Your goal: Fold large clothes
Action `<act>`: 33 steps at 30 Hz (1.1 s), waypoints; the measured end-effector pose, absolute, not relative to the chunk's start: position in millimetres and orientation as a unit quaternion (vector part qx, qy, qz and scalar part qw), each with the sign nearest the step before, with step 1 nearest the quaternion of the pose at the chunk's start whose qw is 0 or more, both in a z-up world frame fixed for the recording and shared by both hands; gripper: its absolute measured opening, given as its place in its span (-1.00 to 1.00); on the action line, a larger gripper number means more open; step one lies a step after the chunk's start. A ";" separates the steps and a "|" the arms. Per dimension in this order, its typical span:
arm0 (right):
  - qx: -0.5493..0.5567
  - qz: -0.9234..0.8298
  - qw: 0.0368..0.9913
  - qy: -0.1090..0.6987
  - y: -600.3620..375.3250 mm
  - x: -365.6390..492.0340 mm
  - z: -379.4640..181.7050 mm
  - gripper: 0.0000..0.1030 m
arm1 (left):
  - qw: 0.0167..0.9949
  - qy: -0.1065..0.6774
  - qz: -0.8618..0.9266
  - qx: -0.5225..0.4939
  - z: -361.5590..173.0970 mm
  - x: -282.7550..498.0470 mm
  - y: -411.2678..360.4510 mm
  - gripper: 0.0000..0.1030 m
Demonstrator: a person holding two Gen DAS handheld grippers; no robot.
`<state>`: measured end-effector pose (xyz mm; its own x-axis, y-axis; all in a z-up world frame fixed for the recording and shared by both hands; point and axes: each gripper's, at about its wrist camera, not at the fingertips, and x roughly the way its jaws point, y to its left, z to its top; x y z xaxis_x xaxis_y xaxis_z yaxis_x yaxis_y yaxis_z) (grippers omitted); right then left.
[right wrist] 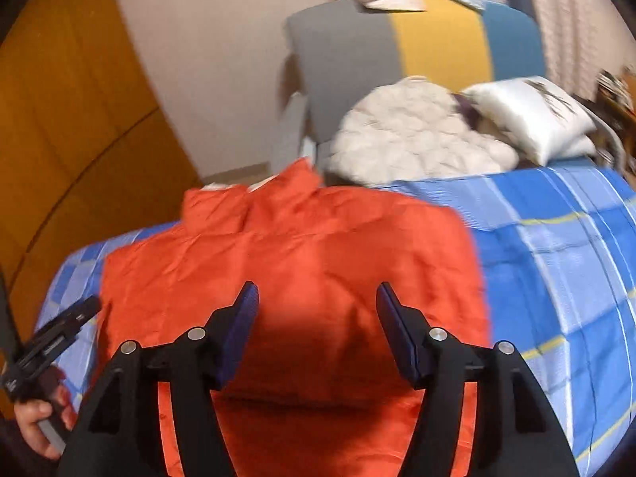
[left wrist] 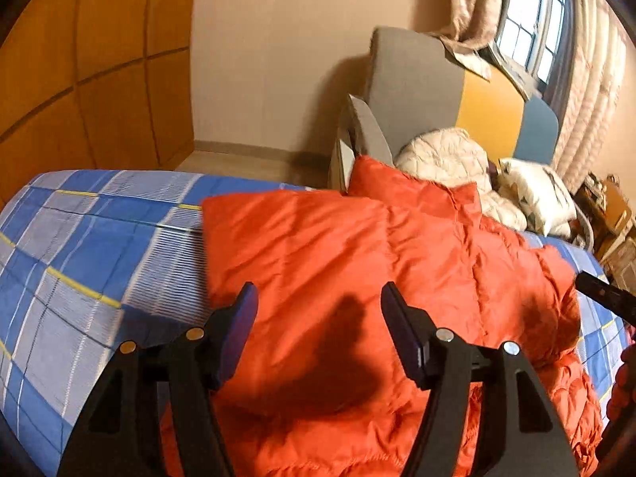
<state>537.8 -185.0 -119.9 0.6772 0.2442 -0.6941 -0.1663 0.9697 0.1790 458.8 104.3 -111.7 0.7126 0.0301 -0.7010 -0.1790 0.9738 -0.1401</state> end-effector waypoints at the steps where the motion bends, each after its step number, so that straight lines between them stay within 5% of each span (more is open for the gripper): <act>1: 0.043 0.111 0.913 0.389 -180.5 541.6 -123.3 0.19 | 0.919 0.378 0.056 -0.097 -113.9 463.0 101.5 0.25; 17: 0.024 0.088 0.885 0.457 -170.2 592.6 -193.0 0.18 | 0.898 0.430 0.049 -0.079 -165.9 496.5 99.2 0.28; 33: 0.088 0.103 0.885 0.446 -204.8 497.0 -155.6 0.47 | 0.945 0.319 0.044 -0.051 -73.2 345.9 92.4 0.52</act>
<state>497.0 -204.8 -155.6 0.5816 0.2606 -0.7706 -0.1030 0.9633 0.2481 345.9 92.4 -73.2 0.7926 0.0503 -0.6076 -0.1152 0.9910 -0.0681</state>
